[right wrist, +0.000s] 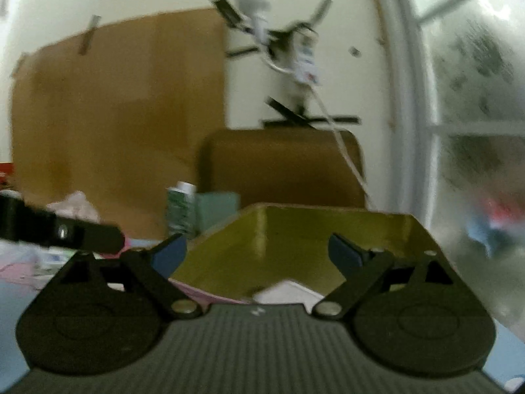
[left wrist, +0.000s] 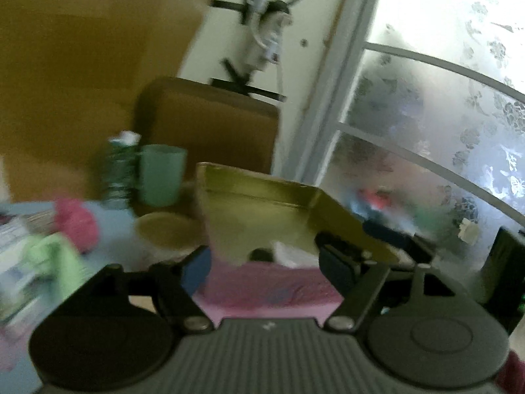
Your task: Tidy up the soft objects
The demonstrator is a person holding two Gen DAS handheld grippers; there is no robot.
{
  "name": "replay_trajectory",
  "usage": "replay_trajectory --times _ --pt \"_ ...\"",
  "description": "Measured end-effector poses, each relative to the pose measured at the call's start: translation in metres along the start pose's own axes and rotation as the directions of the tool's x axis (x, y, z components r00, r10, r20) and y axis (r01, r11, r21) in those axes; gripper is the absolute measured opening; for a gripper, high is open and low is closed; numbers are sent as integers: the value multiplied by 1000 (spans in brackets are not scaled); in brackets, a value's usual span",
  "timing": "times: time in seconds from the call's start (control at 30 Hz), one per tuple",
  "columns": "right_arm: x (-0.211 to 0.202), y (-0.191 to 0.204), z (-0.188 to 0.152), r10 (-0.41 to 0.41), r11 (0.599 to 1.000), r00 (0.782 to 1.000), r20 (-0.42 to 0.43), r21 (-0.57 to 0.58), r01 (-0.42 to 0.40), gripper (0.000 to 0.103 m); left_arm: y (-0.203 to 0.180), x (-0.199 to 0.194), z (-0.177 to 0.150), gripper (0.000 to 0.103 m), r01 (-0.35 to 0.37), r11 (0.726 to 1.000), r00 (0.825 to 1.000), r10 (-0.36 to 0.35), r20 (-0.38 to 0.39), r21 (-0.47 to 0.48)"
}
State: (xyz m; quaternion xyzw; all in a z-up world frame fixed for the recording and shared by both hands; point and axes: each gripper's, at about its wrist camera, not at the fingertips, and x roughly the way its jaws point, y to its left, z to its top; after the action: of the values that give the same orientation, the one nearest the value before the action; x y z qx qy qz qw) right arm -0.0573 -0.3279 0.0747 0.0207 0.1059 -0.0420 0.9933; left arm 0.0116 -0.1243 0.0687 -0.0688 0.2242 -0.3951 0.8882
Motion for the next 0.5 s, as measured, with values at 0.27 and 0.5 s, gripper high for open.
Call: replay_trajectory --times 0.27,0.5 --pt "8 84 -11 230 969 967 -111 -64 -238 53 67 -82 -38 75 -219 974 975 220 15 -66" --pt "19 148 -21 361 913 904 -228 -111 -392 44 118 -116 -64 75 -453 883 890 455 -11 -121"
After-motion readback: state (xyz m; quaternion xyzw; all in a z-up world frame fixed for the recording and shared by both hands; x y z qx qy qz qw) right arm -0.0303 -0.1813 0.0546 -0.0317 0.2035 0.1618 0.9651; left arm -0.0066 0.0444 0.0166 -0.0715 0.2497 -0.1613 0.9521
